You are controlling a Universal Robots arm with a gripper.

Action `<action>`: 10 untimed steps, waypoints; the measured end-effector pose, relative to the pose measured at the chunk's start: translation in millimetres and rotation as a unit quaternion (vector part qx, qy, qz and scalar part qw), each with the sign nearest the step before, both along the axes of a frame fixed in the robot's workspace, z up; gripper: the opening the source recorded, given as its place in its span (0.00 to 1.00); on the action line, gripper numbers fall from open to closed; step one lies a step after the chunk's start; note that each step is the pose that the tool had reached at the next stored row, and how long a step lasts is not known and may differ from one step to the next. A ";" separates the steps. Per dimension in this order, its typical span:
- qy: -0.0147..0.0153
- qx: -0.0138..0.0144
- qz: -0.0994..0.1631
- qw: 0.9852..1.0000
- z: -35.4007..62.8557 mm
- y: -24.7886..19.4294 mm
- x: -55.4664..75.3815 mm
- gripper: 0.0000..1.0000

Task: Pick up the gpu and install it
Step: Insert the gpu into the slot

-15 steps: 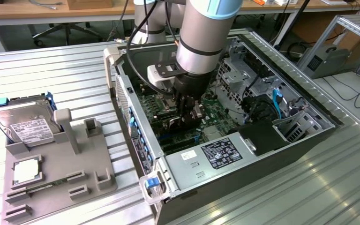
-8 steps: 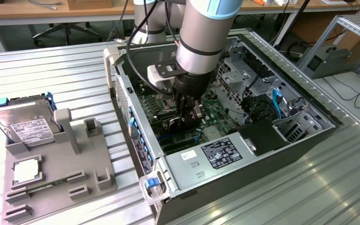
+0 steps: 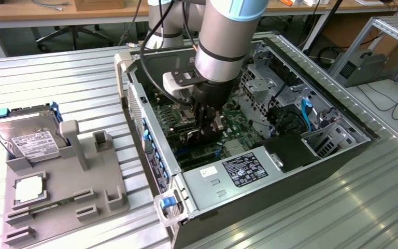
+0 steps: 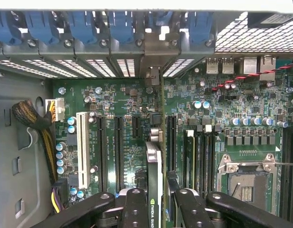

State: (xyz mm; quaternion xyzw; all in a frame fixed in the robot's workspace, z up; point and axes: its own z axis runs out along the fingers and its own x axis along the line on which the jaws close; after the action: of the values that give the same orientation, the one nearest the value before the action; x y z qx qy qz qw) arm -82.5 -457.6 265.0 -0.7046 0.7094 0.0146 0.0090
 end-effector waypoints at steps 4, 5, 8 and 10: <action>0.000 0.000 0.001 1.000 0.4 0.0 0.0 0.26; 0.000 0.000 0.002 1.000 0.6 0.0 0.0 0.26; 0.000 0.000 0.003 1.000 1.1 0.0 0.0 0.26; -0.001 0.000 0.003 1.000 0.9 0.0 0.1 0.26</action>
State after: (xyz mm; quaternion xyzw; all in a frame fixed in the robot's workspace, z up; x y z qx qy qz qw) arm -82.4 -457.7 265.9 -0.7066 0.7074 0.0141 0.0096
